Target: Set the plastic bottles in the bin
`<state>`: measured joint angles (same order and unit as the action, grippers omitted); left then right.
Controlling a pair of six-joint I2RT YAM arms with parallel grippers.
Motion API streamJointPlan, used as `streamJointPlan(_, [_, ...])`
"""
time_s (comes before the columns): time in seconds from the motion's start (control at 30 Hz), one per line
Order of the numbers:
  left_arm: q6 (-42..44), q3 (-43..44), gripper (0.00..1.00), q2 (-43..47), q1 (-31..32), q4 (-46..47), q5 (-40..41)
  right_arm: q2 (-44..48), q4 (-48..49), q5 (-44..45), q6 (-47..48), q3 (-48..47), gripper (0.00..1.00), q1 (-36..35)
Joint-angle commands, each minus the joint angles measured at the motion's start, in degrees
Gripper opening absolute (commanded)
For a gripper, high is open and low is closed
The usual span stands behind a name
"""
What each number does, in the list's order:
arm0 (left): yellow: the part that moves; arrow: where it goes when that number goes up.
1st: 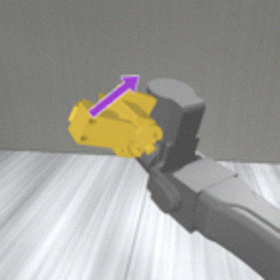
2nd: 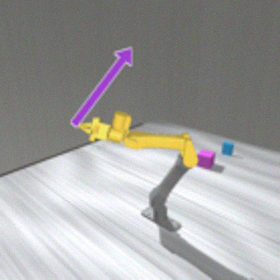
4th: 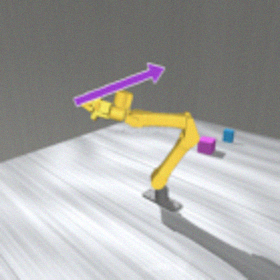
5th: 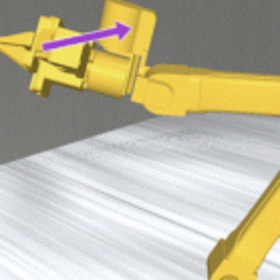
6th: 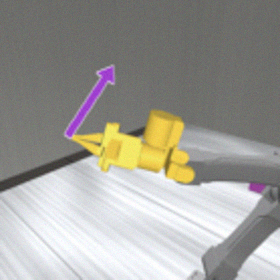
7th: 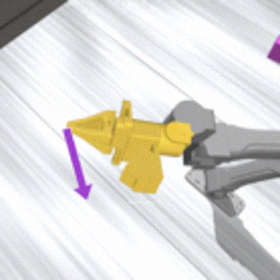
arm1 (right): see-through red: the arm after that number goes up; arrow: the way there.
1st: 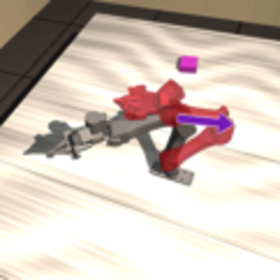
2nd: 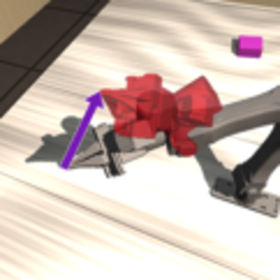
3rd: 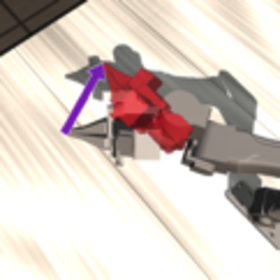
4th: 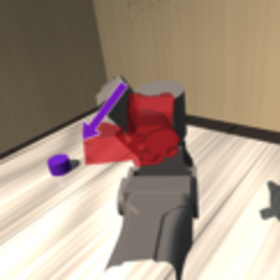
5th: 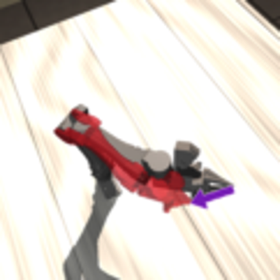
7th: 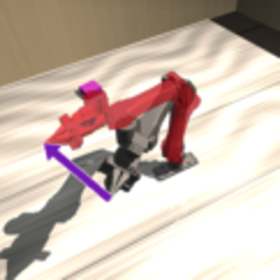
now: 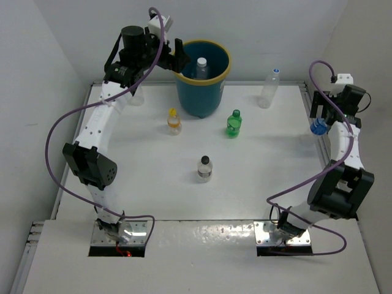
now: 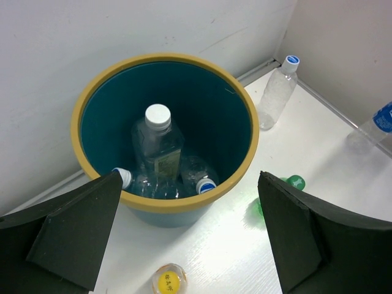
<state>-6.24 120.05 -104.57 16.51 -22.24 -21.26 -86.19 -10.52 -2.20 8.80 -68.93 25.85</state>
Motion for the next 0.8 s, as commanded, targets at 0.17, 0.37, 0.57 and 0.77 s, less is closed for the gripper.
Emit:
streamJointPlan(0.17, [0.09,-2.10,1.00,2.88,0.19,2.02,-0.80,-5.30,5.51,-0.88,-1.50,2.22,1.00,2.54])
streamJointPlan(0.37, [0.09,-4.91,1.00,4.28,0.19,3.16,1.74,-7.85,9.37,-6.32,-4.84,5.37,1.00,2.81])
streamJointPlan(0.57, [-2.80,-9.39,1.00,8.15,-2.70,5.01,6.56,-8.38,16.58,-8.09,-7.21,9.24,0.80,2.28])
streamJointPlan(0.77, [-8.26,-12.73,1.00,11.40,-13.88,5.01,9.48,-4.51,15.56,-12.83,-8.36,8.73,0.35,2.19])
